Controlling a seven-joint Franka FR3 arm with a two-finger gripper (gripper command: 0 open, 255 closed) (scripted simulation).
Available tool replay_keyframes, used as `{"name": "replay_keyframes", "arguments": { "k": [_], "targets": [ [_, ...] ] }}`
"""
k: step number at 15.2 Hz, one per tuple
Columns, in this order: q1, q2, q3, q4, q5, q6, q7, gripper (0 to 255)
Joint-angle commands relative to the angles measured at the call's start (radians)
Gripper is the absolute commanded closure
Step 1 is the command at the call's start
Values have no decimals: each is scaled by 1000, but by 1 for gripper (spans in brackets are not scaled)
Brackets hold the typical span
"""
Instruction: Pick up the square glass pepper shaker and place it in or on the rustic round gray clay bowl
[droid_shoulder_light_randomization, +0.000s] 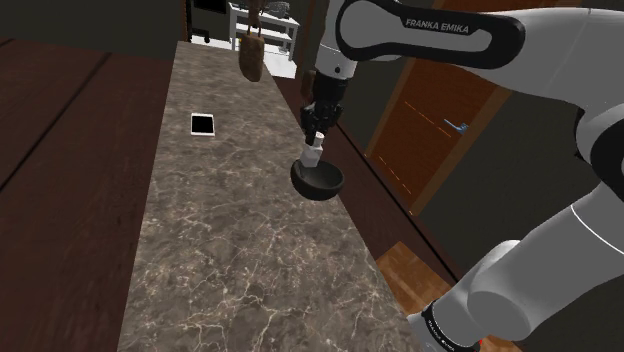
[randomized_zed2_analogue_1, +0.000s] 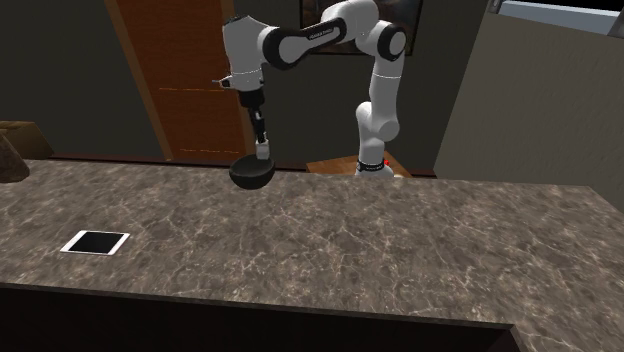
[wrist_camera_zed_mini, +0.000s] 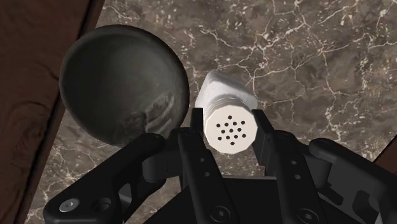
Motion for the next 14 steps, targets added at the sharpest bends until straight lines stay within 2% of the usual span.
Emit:
{"name": "replay_keyframes", "arguments": {
  "k": [1, 8, 14],
  "targets": [
    [-22, 15, -25, 23, -7, -12, -46, 255],
    [-97, 100, -104, 157, -29, -69, -194, 255],
    [-97, 95, -104, 70, -28, 13, -197, 255]
  ]
}}
